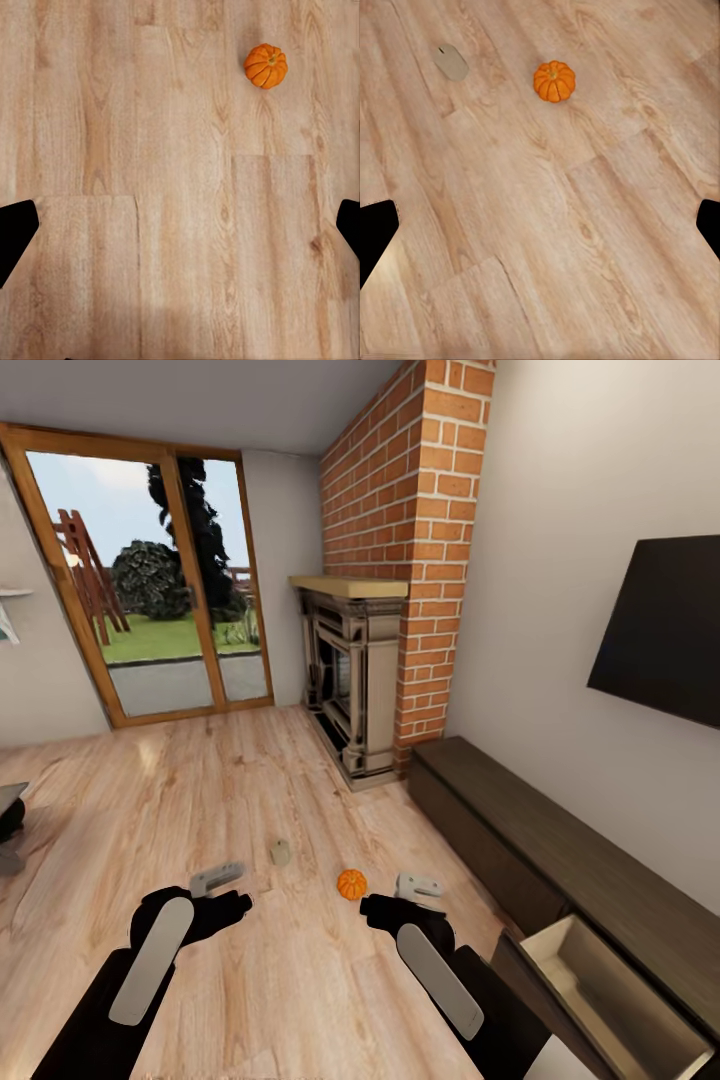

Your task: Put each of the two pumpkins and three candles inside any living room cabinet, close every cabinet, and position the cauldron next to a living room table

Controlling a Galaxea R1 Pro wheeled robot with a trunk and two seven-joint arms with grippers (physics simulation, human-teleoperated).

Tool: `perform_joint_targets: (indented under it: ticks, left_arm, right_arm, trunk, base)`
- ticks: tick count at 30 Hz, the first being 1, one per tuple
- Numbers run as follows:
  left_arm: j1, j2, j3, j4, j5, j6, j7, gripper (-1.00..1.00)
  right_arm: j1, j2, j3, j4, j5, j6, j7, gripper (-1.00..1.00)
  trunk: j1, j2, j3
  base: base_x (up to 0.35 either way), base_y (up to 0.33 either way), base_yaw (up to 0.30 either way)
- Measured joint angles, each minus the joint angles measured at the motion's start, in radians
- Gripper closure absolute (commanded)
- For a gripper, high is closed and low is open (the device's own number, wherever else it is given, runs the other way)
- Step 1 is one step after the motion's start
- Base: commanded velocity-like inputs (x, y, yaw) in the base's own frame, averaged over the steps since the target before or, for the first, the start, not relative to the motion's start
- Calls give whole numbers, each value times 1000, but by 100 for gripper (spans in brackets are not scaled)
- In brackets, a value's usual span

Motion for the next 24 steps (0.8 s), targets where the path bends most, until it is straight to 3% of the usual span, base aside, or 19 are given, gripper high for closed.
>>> perform_joint_targets:
  ticks: [9,24]
  left_arm:
    - [0,4,0,4,0,0,2,-100]
    - [0,6,0,5,0,1,4,-100]
  right_arm:
    - [0,0,26,1,1,0,-3,-100]
    - [0,0,28,3,1,0,-2,-100]
  trunk:
    - [35,-63,-28]
    - [92,-168,-75]
  base:
    - [0,0,291]
    - [0,0,291]
